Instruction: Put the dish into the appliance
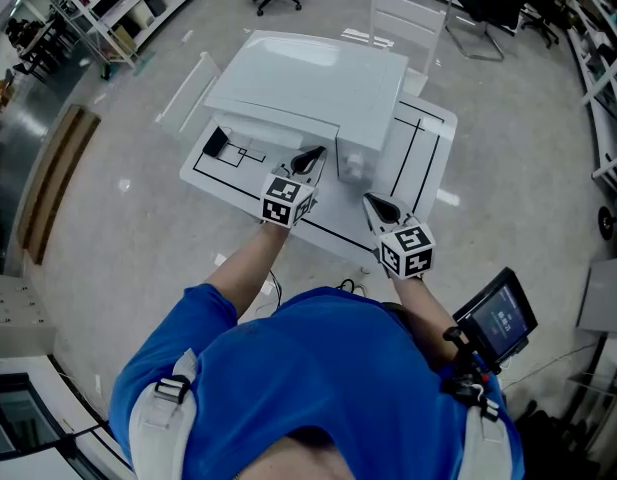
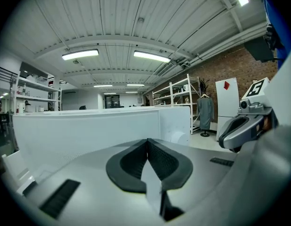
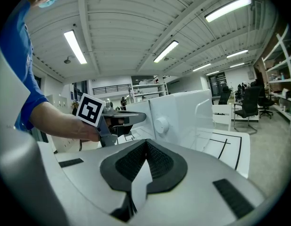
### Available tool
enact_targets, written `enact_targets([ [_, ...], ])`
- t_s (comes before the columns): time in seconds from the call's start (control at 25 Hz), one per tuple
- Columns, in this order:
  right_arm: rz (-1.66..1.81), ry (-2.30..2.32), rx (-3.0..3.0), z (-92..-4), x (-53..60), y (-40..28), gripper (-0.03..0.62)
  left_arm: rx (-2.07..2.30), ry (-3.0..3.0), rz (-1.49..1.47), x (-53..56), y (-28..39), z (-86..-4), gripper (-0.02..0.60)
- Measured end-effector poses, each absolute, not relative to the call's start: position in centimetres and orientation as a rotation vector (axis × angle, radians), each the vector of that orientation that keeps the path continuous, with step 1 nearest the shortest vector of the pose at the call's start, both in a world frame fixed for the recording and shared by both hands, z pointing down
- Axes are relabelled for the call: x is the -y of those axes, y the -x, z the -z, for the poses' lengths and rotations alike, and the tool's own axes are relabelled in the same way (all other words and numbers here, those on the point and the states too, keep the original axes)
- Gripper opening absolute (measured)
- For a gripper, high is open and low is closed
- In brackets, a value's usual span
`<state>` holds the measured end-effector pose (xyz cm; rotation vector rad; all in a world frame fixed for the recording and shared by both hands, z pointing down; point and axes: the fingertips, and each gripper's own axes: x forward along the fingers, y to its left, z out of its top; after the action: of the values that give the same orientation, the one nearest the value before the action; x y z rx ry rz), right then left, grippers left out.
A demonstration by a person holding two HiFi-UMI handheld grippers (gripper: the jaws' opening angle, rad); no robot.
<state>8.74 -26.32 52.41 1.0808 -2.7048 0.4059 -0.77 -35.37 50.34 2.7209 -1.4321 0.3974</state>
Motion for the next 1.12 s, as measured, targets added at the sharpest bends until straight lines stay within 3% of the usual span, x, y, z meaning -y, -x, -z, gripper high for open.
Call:
enact_targets([
  [1.12, -0.415, -1.13, 2.694, -52.7, 25.9, -9.6, 0.002, 1.415, -2.691, -0.379, 36.6, 0.9, -50.7, 0.009],
])
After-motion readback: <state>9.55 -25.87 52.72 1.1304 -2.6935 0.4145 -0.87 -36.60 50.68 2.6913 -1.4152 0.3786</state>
